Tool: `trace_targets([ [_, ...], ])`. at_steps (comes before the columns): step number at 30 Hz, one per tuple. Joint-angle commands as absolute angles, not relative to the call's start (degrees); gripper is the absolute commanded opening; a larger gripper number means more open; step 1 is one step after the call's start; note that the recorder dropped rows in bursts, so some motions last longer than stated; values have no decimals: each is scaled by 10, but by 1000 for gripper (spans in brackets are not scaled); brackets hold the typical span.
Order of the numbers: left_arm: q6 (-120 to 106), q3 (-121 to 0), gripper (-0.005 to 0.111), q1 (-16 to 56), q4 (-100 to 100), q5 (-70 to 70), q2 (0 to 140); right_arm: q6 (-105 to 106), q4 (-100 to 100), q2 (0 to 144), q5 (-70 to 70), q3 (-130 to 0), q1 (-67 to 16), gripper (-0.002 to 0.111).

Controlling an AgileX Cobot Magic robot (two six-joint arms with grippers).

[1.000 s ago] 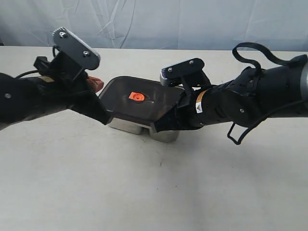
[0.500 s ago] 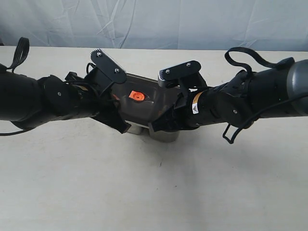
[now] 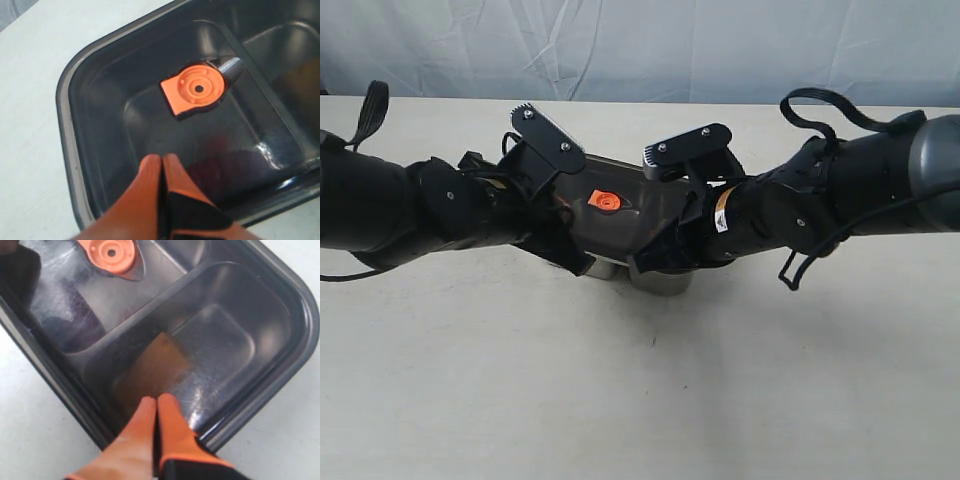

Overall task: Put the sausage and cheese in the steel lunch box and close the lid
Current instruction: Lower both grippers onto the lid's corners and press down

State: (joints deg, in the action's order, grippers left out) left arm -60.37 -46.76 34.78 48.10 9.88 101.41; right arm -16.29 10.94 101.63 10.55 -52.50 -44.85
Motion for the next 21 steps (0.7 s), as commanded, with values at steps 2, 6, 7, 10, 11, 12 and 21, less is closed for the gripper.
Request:
trace_targets([
  [2, -602, -463, 0, 349, 511, 47, 1058, -160, 124, 1025, 170, -553, -446, -1],
  [6, -601, -463, 0, 349, 520, 39, 1067, -160, 124, 1025, 165, -553, -446, -1],
  [7, -601, -463, 0, 349, 520, 38, 1066, -160, 124, 1025, 167, -553, -446, -1],
  [10, -601, -463, 0, 349, 522, 35, 1066, -160, 126, 1025, 169, -553, -446, -1],
  [11, -601, -463, 0, 349, 524, 35, 1066, -160, 126, 1025, 171, -553, -446, -1],
  [12, -601, -463, 0, 349, 524, 35, 1066, -160, 126, 1025, 171, -553, -446, -1],
  [21, -602, -463, 0, 349, 514, 49, 1064, -160, 135, 1022, 148, -553, -446, -1],
])
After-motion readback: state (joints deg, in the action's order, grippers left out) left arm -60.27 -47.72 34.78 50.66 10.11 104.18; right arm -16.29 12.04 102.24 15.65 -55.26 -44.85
